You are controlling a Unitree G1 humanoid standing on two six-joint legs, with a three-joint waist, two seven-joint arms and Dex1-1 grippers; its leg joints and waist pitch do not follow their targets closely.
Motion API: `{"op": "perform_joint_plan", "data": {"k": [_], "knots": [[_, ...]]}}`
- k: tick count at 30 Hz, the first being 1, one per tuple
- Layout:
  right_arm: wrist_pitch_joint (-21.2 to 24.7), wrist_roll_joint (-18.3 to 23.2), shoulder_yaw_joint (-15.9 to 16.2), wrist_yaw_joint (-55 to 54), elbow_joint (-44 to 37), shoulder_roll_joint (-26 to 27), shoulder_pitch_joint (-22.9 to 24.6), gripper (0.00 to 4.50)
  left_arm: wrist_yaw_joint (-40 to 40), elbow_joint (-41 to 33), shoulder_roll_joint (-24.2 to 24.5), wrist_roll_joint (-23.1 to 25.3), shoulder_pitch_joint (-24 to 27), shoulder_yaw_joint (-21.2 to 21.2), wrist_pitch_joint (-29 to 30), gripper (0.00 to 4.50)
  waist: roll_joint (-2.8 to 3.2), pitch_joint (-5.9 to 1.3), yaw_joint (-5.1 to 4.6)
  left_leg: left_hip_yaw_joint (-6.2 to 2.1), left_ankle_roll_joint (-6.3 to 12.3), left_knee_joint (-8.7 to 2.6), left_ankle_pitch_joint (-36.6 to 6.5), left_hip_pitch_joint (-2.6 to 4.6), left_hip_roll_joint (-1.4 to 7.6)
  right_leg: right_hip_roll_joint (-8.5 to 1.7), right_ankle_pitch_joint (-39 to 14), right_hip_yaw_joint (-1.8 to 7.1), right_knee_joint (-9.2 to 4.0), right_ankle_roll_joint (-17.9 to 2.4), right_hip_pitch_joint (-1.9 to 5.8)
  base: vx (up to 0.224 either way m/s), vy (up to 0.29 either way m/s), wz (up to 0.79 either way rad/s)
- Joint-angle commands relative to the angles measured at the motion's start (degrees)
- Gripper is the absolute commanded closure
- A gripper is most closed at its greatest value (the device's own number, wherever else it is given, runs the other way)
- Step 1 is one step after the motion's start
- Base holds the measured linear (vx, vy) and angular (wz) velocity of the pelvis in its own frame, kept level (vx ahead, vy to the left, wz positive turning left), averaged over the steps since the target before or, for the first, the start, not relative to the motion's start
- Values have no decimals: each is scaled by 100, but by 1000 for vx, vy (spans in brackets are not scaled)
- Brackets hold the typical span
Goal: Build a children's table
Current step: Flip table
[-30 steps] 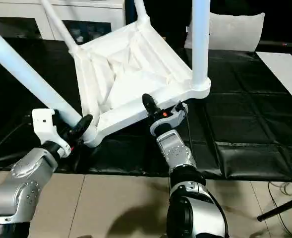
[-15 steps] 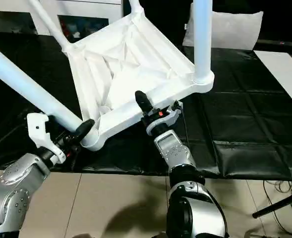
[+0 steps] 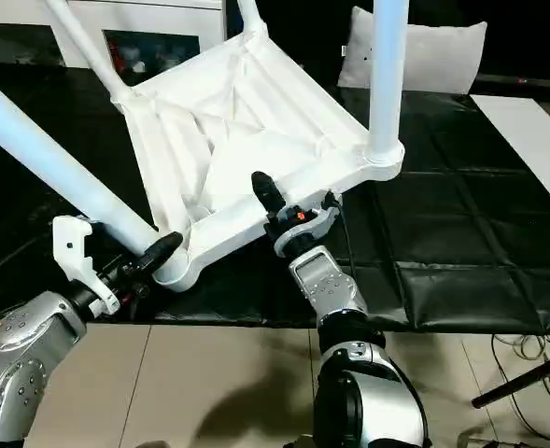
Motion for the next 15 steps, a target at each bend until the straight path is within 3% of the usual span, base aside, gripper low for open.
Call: {"op": "perform_joint_plan", "data": {"k": [1, 15], "knots": [[35, 186, 189, 473, -530, 359, -766, 93, -207, 575, -30, 174, 260, -713, 413, 252, 29, -401, 14, 112, 936, -339, 924, -1, 60, -165, 788, 159, -265, -1829, 415, 0, 0, 0], [-177, 31, 181, 319, -429, 348, -808, 195, -66, 877, 2, 524, 122, -747, 15, 252, 47, -420, 62, 121, 775, -339, 921, 3, 66, -144, 986, 156, -245, -1809, 421, 0, 0, 0]]}}
